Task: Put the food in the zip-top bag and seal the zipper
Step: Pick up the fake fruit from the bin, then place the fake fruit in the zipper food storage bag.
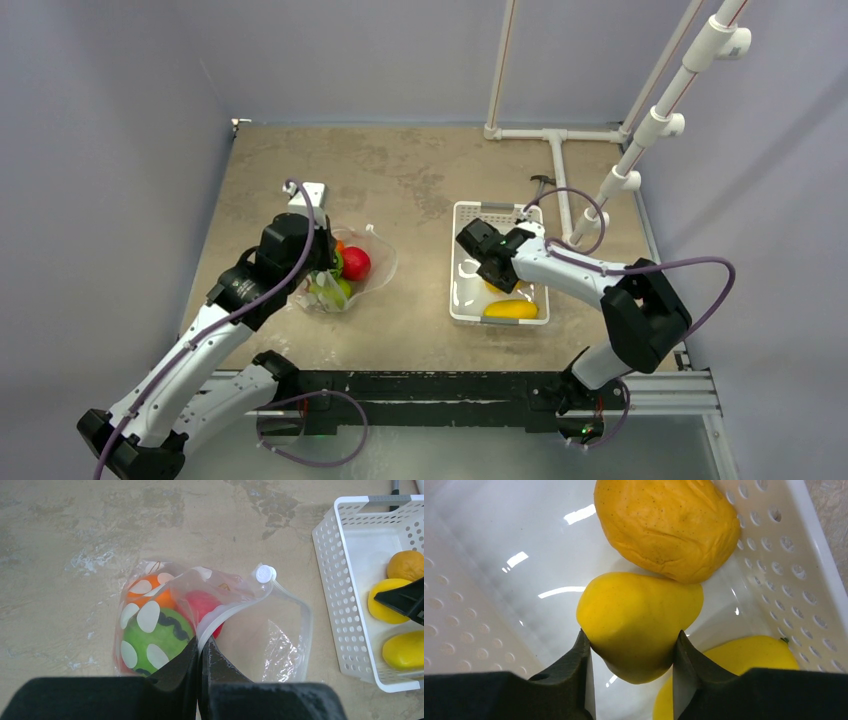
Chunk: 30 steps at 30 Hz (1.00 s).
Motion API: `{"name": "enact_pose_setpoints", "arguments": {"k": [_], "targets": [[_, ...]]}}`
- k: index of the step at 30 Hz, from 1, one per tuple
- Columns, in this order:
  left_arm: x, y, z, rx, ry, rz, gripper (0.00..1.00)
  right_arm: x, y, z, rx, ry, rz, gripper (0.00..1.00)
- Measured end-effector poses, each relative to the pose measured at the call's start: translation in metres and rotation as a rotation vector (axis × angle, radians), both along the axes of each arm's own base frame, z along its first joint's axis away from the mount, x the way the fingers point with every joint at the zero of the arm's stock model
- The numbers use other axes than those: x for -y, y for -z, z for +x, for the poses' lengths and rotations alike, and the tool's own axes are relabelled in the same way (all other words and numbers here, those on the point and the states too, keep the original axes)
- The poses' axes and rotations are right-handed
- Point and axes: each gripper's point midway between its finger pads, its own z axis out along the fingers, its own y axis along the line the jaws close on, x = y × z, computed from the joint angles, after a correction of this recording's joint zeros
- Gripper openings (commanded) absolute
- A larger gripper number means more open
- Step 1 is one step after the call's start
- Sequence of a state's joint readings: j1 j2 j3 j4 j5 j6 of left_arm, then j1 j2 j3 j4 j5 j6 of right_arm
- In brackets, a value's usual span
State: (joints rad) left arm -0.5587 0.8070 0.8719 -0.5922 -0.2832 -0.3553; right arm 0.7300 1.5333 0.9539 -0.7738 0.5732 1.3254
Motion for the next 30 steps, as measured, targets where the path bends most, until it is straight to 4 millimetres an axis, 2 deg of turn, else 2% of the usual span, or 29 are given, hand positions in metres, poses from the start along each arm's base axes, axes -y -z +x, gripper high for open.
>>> {"name": "enact_pose_setpoints", "arguments": {"k": [2, 9, 14, 22, 30], "targets": [[0.000, 0.001, 0.000, -0.002, 0.000, 0.001, 0.00, -0.002, -0.002, 0.002, 0.006, -0.006, 0.003, 0.00], [0.000, 0.005, 0.002, -0.014, -0.003, 0.011, 0.00, -0.010, -0.020, 0.015, 0.058, -0.021, 0.031, 0.00], [-0.001, 0.005, 0.003, -0.014, -0.012, 0.018, 0.00, -0.017, -0.046, 0.023, 0.119, -0.053, 0.069, 0.00], [-0.001, 0.009, 0.005, -0.026, -0.017, 0.028, 0.00, -0.033, -0.109, 0.041, 0.291, -0.193, 0.152, 0.00], [-0.001, 0.011, 0.006, -0.031, -0.020, 0.034, 0.00, -0.066, -0.176, 0.043, 0.470, -0.462, 0.269, 0.00]]}}
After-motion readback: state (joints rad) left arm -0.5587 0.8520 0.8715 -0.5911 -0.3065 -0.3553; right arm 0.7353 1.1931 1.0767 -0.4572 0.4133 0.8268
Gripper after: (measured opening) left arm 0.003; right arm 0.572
